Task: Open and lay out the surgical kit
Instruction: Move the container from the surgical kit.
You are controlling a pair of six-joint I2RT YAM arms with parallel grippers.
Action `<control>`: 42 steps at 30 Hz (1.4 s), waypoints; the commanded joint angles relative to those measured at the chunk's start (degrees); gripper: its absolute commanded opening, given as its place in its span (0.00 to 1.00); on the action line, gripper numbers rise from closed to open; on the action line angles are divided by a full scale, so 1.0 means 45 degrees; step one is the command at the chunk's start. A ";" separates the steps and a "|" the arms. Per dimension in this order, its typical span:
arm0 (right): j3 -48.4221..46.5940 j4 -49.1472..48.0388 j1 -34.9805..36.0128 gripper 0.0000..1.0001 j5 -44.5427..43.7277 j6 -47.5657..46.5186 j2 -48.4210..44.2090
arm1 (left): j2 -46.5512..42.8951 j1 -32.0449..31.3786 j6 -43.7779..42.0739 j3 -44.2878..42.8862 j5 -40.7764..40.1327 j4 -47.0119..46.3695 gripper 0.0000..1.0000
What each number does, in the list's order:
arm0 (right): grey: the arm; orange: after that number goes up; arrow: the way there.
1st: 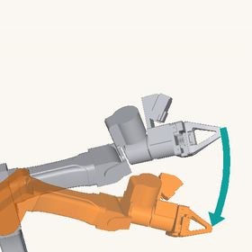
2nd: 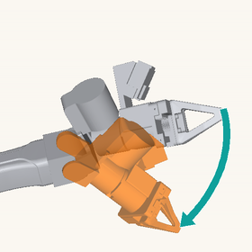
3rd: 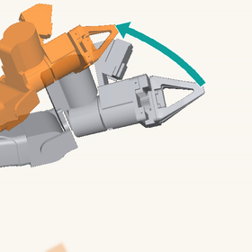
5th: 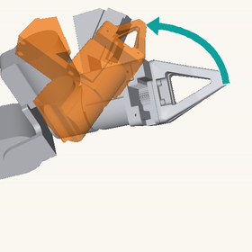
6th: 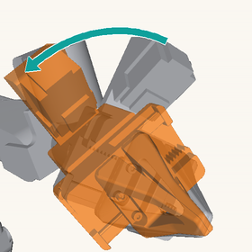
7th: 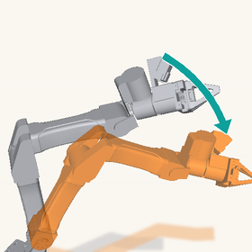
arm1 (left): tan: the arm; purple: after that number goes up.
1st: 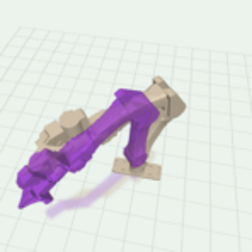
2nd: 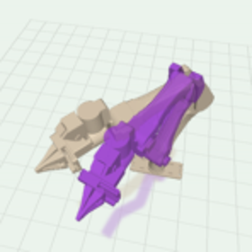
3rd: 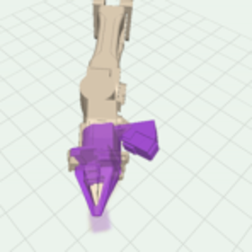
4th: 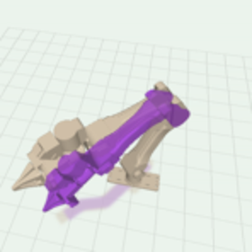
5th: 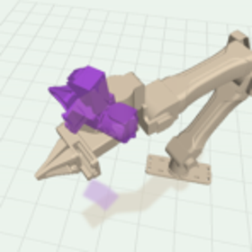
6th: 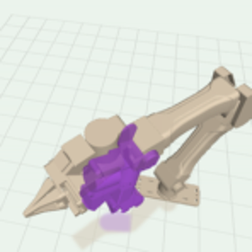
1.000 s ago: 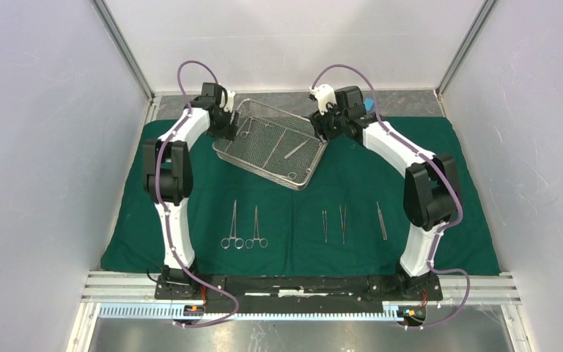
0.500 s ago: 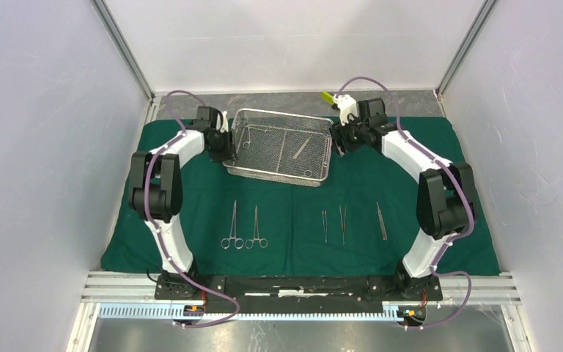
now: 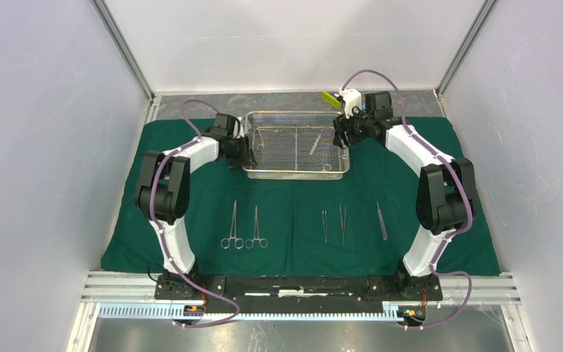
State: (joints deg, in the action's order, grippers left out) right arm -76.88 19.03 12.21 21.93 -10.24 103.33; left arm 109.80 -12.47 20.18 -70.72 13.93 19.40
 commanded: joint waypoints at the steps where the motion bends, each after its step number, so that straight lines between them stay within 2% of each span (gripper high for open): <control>1: -0.0894 -0.0137 -0.0041 0.66 -0.0239 -0.0766 -0.0470 | 0.0331 -0.1070 0.0788 -0.0548 0.0820 -0.0969 0.51; 11: -0.1119 -0.1223 0.0872 0.63 -0.0455 -0.0281 0.0217 | 0.0963 -0.2782 0.0330 -0.1652 0.0096 -0.1316 0.48; 20: -0.3226 -0.1441 0.1504 0.63 -0.0301 -0.0168 0.2481 | 0.1610 -0.3234 -0.0637 -0.2433 0.0186 -0.1267 0.41; 22: -0.3870 -0.1358 0.1601 0.63 -0.0257 -0.0147 0.3111 | 0.1656 -0.3279 -0.0556 -0.2456 0.0263 -0.1244 0.43; 30: -0.5908 -0.0898 0.1701 0.66 -0.0275 -0.0705 0.5379 | 0.1590 -0.3385 0.0094 -0.2488 0.0081 -0.1274 0.66; 38: -0.6873 -0.1170 0.1701 0.68 -0.0184 -0.0710 0.6467 | 0.0522 -0.3362 -0.0357 -0.2047 -0.0261 -0.1321 0.73; 42: -0.6274 -0.1256 0.1591 0.65 -0.1827 -0.0021 0.6025 | -0.0044 -0.3362 -0.0764 -0.1928 -0.0491 -0.1453 0.79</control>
State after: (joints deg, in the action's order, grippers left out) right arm -104.92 15.16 19.62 19.79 -12.69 132.11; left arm 115.87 -27.40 19.99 -79.61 12.64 16.38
